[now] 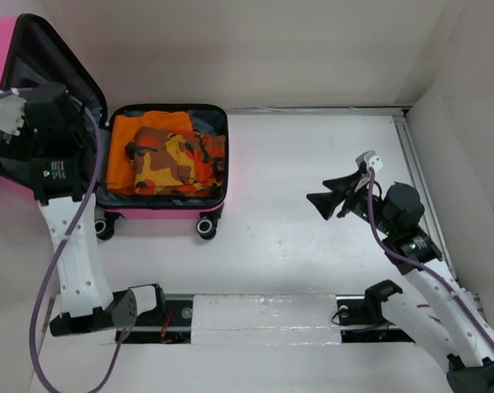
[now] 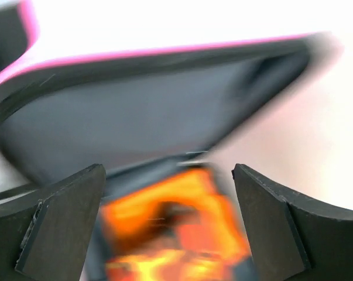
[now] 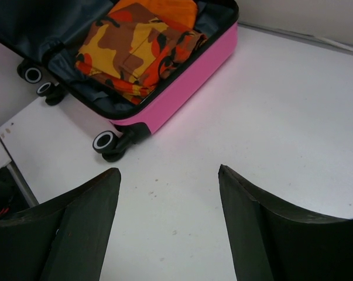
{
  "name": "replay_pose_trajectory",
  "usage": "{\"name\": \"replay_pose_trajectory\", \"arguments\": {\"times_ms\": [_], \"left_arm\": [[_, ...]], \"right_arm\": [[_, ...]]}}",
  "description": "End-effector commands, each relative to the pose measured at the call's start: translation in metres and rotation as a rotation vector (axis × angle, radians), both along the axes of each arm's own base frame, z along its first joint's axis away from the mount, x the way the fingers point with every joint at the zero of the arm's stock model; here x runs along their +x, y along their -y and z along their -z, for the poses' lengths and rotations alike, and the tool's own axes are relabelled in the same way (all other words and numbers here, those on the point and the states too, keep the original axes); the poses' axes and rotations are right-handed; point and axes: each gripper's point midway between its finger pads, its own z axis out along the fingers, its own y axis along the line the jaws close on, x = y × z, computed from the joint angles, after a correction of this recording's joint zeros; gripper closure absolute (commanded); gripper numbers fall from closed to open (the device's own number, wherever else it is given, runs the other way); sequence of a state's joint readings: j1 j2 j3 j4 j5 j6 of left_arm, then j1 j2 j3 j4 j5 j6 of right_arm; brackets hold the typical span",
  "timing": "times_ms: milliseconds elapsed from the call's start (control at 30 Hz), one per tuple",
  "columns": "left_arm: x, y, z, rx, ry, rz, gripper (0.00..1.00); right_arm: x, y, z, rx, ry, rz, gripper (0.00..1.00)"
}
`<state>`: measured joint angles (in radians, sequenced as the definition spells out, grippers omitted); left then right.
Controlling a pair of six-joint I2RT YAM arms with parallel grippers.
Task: Pack the luggage
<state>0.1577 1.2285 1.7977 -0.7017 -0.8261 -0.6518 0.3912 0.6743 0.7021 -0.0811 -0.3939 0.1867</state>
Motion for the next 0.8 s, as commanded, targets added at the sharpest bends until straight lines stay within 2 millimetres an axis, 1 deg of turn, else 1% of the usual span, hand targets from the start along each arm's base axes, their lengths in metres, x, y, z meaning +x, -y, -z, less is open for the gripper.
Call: {"name": "replay_pose_trajectory", "arguments": {"times_ms": [0, 33, 67, 100, 133, 167, 200, 233, 267, 300, 333, 367, 400, 433, 500, 600, 633, 667, 700, 767], "left_arm": [[-0.016, 0.037, -0.085, 0.017, 0.27, 0.211, 0.12], [-0.024, 0.035, -0.083, 0.029, 0.261, 0.178, 0.12], [-0.043, 0.021, -0.065, 0.065, 0.182, 0.063, 0.1], [-0.049, 0.014, -0.052, 0.07, 0.161, 0.01, 0.1], [-0.054, 0.008, -0.033, 0.09, 0.091, -0.039, 0.06], [-0.061, 0.001, -0.016, 0.108, 0.026, -0.098, 0.04], [-0.062, -0.008, 0.022, 0.125, -0.099, -0.169, 0.01], [-0.06, -0.008, 0.034, 0.117, -0.124, -0.17, 0.01], [-0.059, -0.009, 0.04, 0.125, -0.15, -0.176, 0.01], [-0.064, -0.016, 0.041, 0.104, -0.159, -0.2, 0.01], [-0.054, -0.01, 0.038, 0.079, -0.112, -0.143, 0.01], [-0.051, -0.011, 0.033, 0.096, -0.128, -0.137, 0.01], [-0.052, -0.01, 0.026, 0.085, -0.105, -0.141, 0.01], [-0.051, -0.008, 0.015, 0.089, -0.08, -0.117, 0.01], [-0.053, -0.008, 0.025, 0.085, -0.126, -0.114, 0.01], [-0.044, -0.01, 0.066, 0.052, -0.229, -0.117, 0.01], [-0.043, -0.013, 0.078, 0.054, -0.276, -0.131, 0.01], [-0.043, -0.018, 0.095, 0.061, -0.349, -0.175, 0.01], [-0.045, -0.02, 0.101, 0.058, -0.369, -0.202, 0.01], [-0.049, -0.021, 0.1, 0.062, -0.381, -0.226, 0.01]], "right_arm": [[-0.002, -0.005, -0.022, 0.017, 0.069, -0.028, 0.26], [-0.002, -0.005, -0.022, 0.017, 0.069, -0.028, 0.26], [-0.002, -0.003, -0.022, 0.017, 0.067, -0.016, 0.26], [-0.002, -0.003, -0.022, 0.016, 0.067, -0.016, 0.26], [-0.004, -0.002, -0.025, 0.021, 0.077, -0.016, 0.26], [-0.004, -0.002, -0.025, 0.021, 0.077, -0.016, 0.26], [-0.005, 0.0, -0.027, 0.024, 0.086, -0.007, 0.26], [-0.005, 0.0, -0.027, 0.024, 0.086, -0.007, 0.26], [-0.005, 0.0, -0.027, 0.024, 0.086, -0.007, 0.26], [-0.005, 0.0, -0.027, 0.024, 0.086, -0.007, 0.26], [-0.003, 0.001, -0.027, 0.024, 0.086, 0.003, 0.26], [-0.002, 0.0, -0.025, 0.02, 0.077, 0.003, 0.26], [-0.002, 0.0, -0.023, 0.01, 0.075, 0.002, 0.26], [-0.002, 0.001, -0.027, 0.014, 0.084, 0.002, 0.26], [-0.003, 0.003, -0.028, 0.015, 0.087, 0.015, 0.26], [-0.004, 0.005, -0.031, 0.018, 0.095, 0.024, 0.26], [-0.006, 0.003, -0.031, 0.019, 0.095, 0.013, 0.26], [-0.006, 0.002, -0.031, 0.019, 0.095, 0.013, 0.26], [-0.006, 0.002, -0.031, 0.019, 0.095, 0.013, 0.26], [-0.007, 0.0, -0.031, 0.019, 0.095, 0.003, 0.26]]}}
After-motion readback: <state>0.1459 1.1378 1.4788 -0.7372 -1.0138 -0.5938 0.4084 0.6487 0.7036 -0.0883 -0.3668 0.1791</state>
